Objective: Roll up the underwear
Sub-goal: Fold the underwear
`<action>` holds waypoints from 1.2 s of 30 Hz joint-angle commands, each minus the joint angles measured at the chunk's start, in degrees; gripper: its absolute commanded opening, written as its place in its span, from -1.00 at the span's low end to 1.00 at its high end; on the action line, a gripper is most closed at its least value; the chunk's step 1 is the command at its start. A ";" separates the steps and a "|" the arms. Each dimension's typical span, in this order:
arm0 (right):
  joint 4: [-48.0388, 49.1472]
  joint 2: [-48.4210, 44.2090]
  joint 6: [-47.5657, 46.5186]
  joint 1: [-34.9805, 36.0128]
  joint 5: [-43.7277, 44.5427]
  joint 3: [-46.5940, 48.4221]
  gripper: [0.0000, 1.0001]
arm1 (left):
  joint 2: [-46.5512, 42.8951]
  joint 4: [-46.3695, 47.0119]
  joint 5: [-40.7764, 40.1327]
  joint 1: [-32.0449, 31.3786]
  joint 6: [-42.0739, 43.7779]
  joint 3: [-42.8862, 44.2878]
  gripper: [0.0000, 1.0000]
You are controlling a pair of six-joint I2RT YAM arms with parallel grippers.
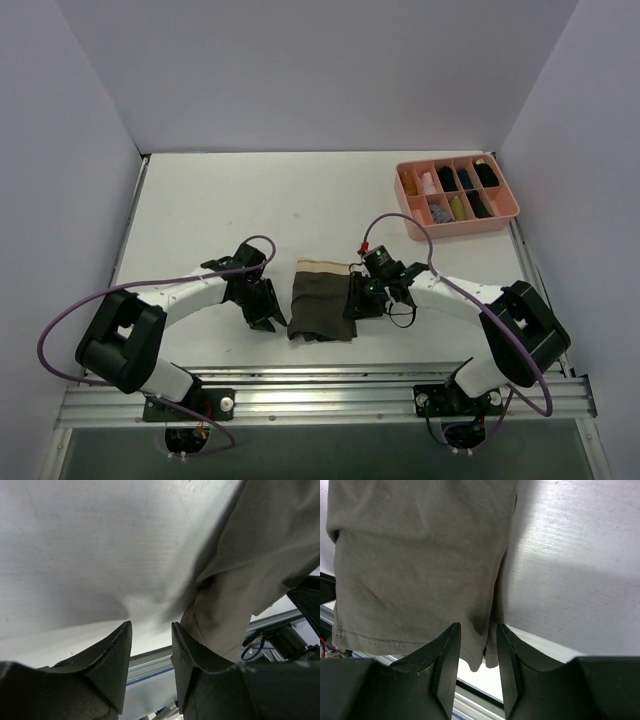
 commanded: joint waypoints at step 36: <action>-9.91 3.41 3.58 3.63 13.21 18.69 -0.49 | -16.37 14.34 3.31 -2.70 -13.13 -13.82 -0.01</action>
